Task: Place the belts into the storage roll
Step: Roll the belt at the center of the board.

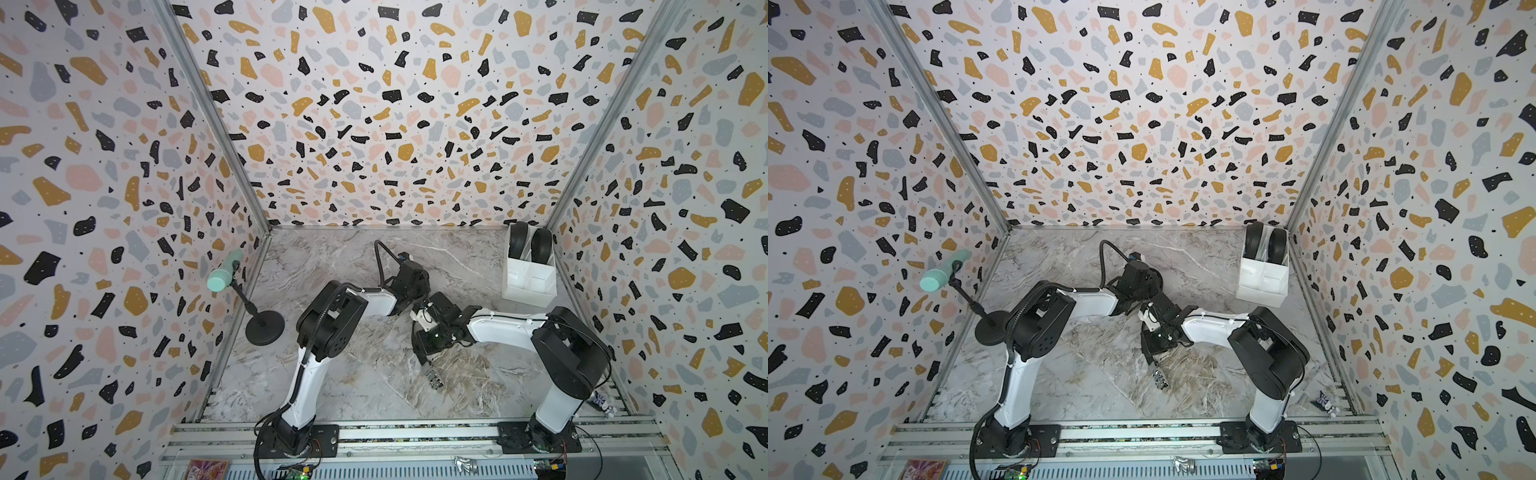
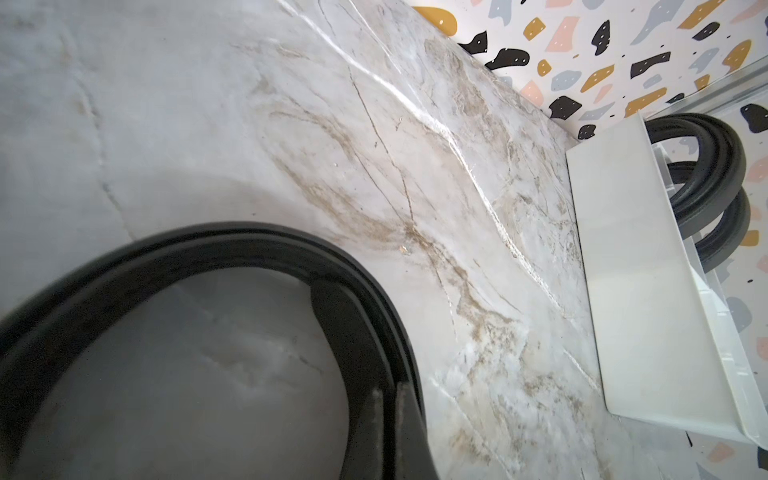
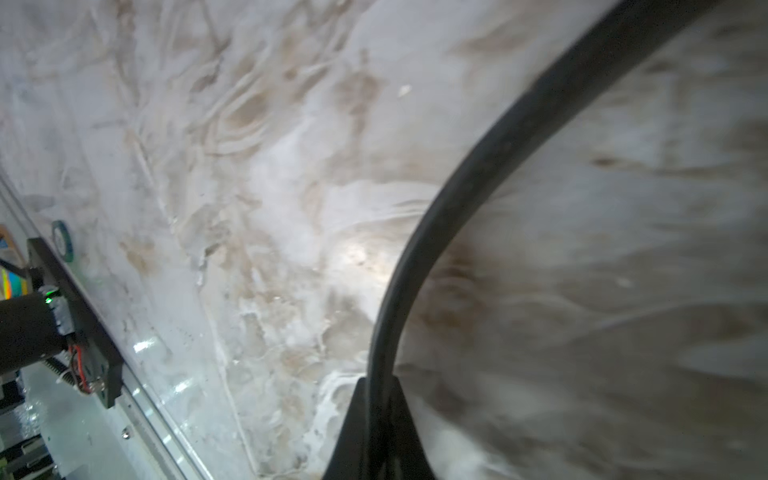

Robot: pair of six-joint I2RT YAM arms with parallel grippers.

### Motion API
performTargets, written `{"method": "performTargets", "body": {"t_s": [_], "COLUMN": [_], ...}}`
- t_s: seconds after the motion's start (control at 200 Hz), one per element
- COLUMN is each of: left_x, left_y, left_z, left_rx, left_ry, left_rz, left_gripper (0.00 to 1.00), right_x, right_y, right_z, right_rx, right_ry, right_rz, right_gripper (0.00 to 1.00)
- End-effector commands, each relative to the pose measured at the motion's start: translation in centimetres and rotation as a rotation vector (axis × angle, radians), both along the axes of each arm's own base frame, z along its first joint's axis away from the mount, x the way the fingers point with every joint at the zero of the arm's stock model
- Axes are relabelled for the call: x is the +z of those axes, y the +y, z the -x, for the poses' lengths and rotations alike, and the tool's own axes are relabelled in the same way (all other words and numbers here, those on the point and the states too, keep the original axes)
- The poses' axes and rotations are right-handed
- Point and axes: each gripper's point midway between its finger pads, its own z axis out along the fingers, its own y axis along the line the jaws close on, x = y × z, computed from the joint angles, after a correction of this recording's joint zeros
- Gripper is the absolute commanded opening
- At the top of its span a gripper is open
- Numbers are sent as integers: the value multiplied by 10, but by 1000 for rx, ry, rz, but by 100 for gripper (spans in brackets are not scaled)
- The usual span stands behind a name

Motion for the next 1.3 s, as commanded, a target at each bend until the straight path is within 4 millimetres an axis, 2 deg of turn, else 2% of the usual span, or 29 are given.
{"method": "performTargets", "body": {"t_s": [0.0, 0.065, 0.12, 0.185, 0.34, 0.415, 0.496, 0.596, 0.716, 0.851, 1.076, 1.296], "left_x": [-56, -58, -61, -65, -71, -73, -72, -69, -68, -67, -70, -70], "left_y": [18, 18, 19, 22, 25, 24, 23, 22, 21, 21, 21, 20], "left_z": [11, 14, 18, 22, 29, 30, 29, 27, 26, 26, 29, 33], "left_rx": [19, 5, -1, -5, -12, -17, -18, -18, -25, -28, -37, -64], "left_ry": [122, 131, 139, 150, 163, 168, 167, 164, 164, 164, 167, 163], "left_rz": [-86, -86, -91, -96, -99, -97, -95, -93, -103, -109, -107, -104], "left_gripper": [0, 0, 0, 0, 0, 0, 0, 0, 0, 0, 0, 0], "right_x": [15, 23, 32, 42, 69, 80, 82, 77, 63, 49, 40, 26], "right_y": [23, 31, 33, 27, -27, -62, -93, -113, -105, -88, -55, -32], "right_z": [8, 1, -7, -18, -64, -100, -142, -192, -238, -267, -286, -284], "right_rx": [54, 69, 73, 60, -55, -150, -250, -338, -332, -315, -272, -156], "right_ry": [21, 0, -4, -2, -23, -51, -103, -152, -184, -194, -176, -160], "right_rz": [-98, -144, -187, -211, -222, -226, -175, -147, -105, -72, -107, -66], "right_gripper": [6, 14, 26, 39, 55, 58, 61, 62, 63, 63, 65, 67]}}
